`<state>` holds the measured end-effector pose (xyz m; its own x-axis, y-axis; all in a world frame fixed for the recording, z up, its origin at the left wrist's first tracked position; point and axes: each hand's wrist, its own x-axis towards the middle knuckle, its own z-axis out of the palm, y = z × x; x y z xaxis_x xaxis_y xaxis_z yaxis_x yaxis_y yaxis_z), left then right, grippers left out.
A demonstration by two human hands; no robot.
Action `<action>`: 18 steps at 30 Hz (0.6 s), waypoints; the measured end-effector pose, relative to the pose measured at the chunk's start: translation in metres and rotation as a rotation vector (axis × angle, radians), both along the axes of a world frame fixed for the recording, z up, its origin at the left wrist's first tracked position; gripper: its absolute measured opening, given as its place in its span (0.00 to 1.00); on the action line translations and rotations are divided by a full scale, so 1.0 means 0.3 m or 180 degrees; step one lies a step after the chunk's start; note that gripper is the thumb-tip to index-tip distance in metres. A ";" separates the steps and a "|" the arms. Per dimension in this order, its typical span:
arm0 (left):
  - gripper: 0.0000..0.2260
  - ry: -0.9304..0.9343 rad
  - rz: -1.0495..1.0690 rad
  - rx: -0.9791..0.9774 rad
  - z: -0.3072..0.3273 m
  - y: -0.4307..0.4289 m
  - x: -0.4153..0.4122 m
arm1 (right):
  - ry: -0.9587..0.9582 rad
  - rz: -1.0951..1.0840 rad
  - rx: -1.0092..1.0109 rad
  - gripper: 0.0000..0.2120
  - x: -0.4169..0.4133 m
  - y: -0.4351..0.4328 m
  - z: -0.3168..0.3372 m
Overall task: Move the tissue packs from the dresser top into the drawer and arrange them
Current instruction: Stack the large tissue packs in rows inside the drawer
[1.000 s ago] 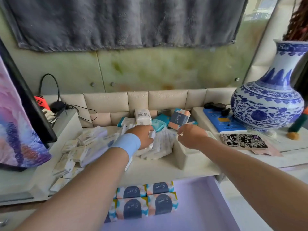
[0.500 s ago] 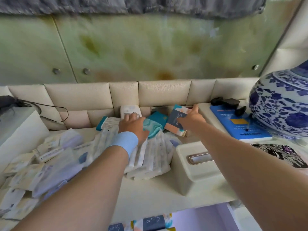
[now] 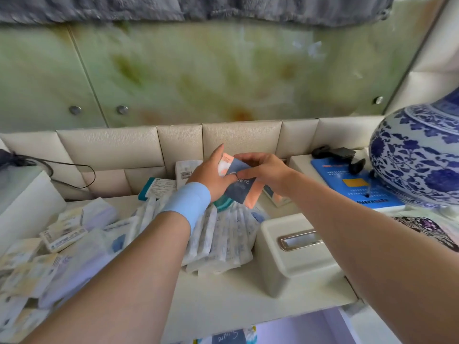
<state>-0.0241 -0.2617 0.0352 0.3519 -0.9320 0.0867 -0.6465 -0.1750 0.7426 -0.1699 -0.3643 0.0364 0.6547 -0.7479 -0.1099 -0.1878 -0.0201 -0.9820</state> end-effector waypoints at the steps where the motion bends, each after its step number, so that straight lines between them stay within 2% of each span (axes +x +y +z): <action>1: 0.38 -0.0041 0.0034 0.0141 -0.007 0.004 0.004 | 0.0005 -0.0090 0.0092 0.20 -0.004 -0.005 -0.012; 3: 0.37 -0.0111 0.0136 0.0301 -0.025 0.016 0.017 | 0.0348 -0.0588 -0.0064 0.17 -0.020 -0.031 -0.051; 4: 0.36 -0.0114 0.0189 0.0299 -0.031 0.023 0.025 | 0.0831 -0.0859 -0.0487 0.17 -0.036 -0.052 -0.073; 6: 0.33 -0.0103 0.0260 0.0217 -0.036 0.036 0.043 | 0.2440 -0.0887 -0.1681 0.21 -0.081 -0.083 -0.122; 7: 0.31 -0.0092 0.0261 0.0169 -0.035 0.039 0.052 | 0.3073 -0.0722 -0.1963 0.24 -0.100 -0.083 -0.146; 8: 0.29 -0.0079 0.0241 0.0130 -0.034 0.042 0.062 | 0.3480 -0.0567 -0.1961 0.28 -0.113 -0.081 -0.168; 11: 0.25 0.0017 0.0196 0.0141 -0.049 0.053 0.076 | 0.3886 -0.0382 -0.1795 0.33 -0.117 -0.072 -0.212; 16: 0.25 0.0128 0.0351 0.0138 -0.092 0.062 0.083 | 0.3896 -0.0639 -0.2048 0.26 -0.090 -0.094 -0.221; 18: 0.25 0.0099 0.0345 0.0139 -0.096 0.061 0.090 | 0.3822 -0.0826 -0.2067 0.28 -0.083 -0.092 -0.228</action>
